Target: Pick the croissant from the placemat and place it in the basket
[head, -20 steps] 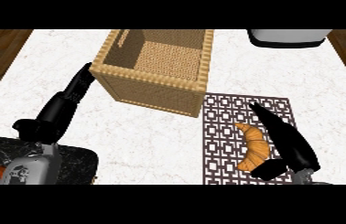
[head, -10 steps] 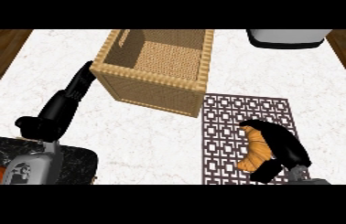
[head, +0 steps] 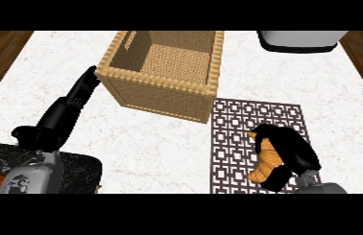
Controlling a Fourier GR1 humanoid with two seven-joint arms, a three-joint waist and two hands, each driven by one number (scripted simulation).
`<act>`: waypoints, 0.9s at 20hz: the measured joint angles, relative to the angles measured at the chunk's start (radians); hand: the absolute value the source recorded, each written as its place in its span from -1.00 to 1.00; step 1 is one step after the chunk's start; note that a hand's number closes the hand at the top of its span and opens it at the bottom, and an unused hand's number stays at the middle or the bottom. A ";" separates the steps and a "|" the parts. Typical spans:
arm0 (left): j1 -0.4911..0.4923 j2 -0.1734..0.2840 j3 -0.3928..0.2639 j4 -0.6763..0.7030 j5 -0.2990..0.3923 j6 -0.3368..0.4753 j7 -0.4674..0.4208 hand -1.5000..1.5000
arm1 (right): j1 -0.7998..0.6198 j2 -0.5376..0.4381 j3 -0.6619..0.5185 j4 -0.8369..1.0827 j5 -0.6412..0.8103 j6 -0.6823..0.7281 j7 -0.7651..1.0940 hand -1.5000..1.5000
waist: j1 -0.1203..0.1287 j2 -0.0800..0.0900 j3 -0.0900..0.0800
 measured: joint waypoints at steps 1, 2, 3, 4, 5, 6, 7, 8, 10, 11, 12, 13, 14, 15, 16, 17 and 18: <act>-0.010 -0.003 -0.002 0.006 -0.002 0.003 0.002 0.00 | -0.005 0.020 0.032 -0.018 0.031 -0.003 0.028 1.00 | -0.001 -0.001 -0.002; -0.014 -0.002 -0.003 0.008 -0.003 0.002 0.005 0.00 | -0.021 0.045 0.076 -0.033 0.074 -0.001 0.074 1.00 | 0.001 -0.002 -0.005; -0.021 -0.005 -0.006 0.009 -0.005 0.003 0.009 0.00 | -0.035 0.070 0.129 -0.042 0.105 -0.005 0.124 1.00 | 0.006 -0.001 -0.006; -0.027 -0.004 -0.007 0.010 -0.004 0.002 0.011 0.00 | -0.050 0.092 0.181 -0.043 0.131 -0.009 0.175 1.00 | 0.015 0.000 -0.005; -0.029 -0.007 -0.009 0.013 -0.003 0.001 0.009 0.00 | -0.066 0.115 0.231 -0.044 0.147 -0.011 0.223 1.00 | 0.026 0.002 -0.003; -0.032 -0.010 -0.015 0.015 -0.004 -0.002 0.008 0.00 | -0.081 0.132 0.277 -0.043 0.160 -0.013 0.266 1.00 | 0.038 0.004 -0.002; -0.036 -0.012 -0.022 0.017 -0.006 -0.004 0.008 0.00 | -0.095 0.147 0.323 -0.040 0.169 -0.017 0.311 1.00 | 0.048 0.006 0.000; -0.037 -0.015 -0.029 0.020 -0.007 -0.008 0.006 0.00 | -0.114 0.160 0.364 -0.039 0.174 -0.024 0.358 1.00 | 0.058 0.007 0.001; -0.050 -0.020 -0.037 0.024 -0.008 -0.010 0.006 0.00 | -0.154 0.184 0.445 -0.027 0.174 -0.058 0.454 1.00 | 0.073 0.012 0.007; -0.057 -0.022 -0.039 0.026 -0.008 -0.011 0.008 0.00 | -0.172 0.192 0.485 -0.022 0.168 -0.077 0.502 1.00 | 0.079 0.014 0.009; -0.057 -0.023 -0.042 0.030 -0.007 -0.013 0.007 0.00 | -0.187 0.199 0.524 -0.020 0.159 -0.102 0.549 1.00 | 0.085 0.015 0.010; -0.060 -0.027 -0.047 0.034 -0.009 -0.014 0.007 0.00 | -0.205 0.205 0.558 -0.018 0.145 -0.127 0.593 1.00 | 0.089 0.017 0.012; -0.064 -0.029 -0.050 0.036 -0.012 -0.013 0.004 0.00 | -0.216 0.209 0.595 -0.020 0.126 -0.160 0.635 1.00 | 0.092 0.017 0.013; -0.064 -0.030 -0.054 0.035 -0.014 -0.014 0.003 0.00 | -0.224 0.213 0.623 -0.023 0.102 -0.198 0.673 1.00 | 0.096 0.018 0.014; -0.067 -0.032 -0.056 0.037 -0.014 -0.014 0.002 0.00 | -0.236 0.215 0.647 -0.027 0.077 -0.236 0.707 1.00 | 0.100 0.019 0.015; -0.070 -0.035 -0.057 0.038 -0.014 -0.013 0.002 0.00 | -0.252 0.217 0.668 -0.035 0.051 -0.273 0.739 1.00 | 0.104 0.020 0.016; -0.073 -0.033 -0.056 0.038 -0.012 -0.015 0.004 0.00 | -0.266 0.219 0.694 -0.047 0.029 -0.319 0.767 1.00 | 0.106 0.020 0.017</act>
